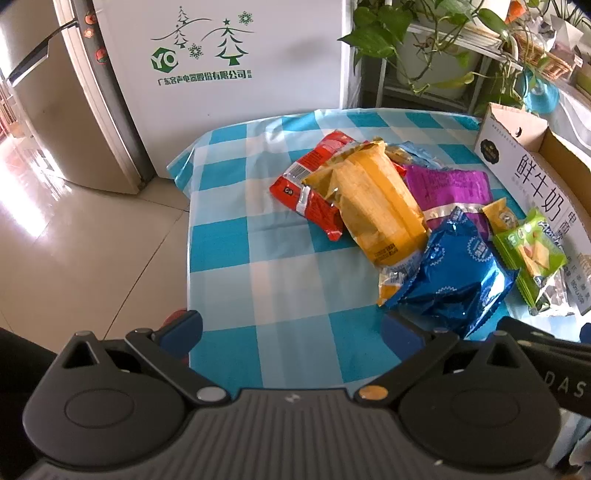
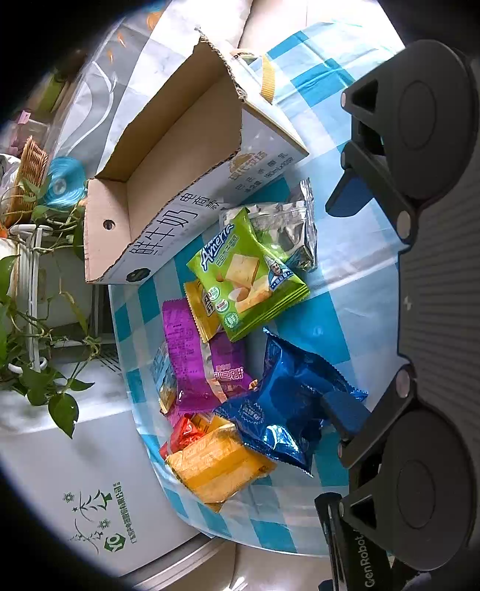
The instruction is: Organize snacks
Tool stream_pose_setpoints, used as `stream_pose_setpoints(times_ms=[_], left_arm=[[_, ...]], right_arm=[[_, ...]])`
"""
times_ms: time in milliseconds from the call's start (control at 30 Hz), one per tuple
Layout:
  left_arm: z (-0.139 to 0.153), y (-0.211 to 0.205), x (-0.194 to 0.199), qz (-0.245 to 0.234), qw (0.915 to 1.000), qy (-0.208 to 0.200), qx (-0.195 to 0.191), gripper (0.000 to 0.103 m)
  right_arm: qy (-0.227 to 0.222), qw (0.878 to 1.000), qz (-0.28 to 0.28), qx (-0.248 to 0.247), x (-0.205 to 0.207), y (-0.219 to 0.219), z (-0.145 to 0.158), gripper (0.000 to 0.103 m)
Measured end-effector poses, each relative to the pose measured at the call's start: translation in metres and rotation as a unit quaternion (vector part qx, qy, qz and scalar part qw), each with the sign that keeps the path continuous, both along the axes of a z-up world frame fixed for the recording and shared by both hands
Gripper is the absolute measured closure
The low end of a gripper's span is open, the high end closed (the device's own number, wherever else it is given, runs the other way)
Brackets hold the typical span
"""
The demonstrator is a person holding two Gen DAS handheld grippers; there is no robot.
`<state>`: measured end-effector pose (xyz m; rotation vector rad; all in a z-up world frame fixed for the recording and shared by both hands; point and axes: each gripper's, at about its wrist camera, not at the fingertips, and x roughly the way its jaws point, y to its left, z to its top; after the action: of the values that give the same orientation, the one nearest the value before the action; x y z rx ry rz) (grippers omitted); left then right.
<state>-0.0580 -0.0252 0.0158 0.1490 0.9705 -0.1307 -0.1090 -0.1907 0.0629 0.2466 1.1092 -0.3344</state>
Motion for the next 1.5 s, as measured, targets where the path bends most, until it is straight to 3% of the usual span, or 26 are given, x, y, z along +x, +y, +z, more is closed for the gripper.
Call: stream_pose_setpoints(times_ms=[467, 1300, 1500], left_arm=[[-0.003, -0.006, -0.005, 0.001, 0.9995, -0.01, 0.028, 0.001], [-0.004, -0.007, -0.004, 0.002, 0.9996, -0.006, 0.027, 0.001], [-0.004, -0.007, -0.002, 0.009, 0.9997, -0.001, 0.023, 0.002]], right_arm=[[0.005, 0.999, 0.012, -0.037, 0.003, 0.005, 0.003, 0.0], [0.002, 0.996, 0.025, -0.08, 0.003, 0.012, 0.003, 0.0], [-0.007, 0.997, 0.019, -0.07, 0.002, 0.01, 0.003, 0.0]])
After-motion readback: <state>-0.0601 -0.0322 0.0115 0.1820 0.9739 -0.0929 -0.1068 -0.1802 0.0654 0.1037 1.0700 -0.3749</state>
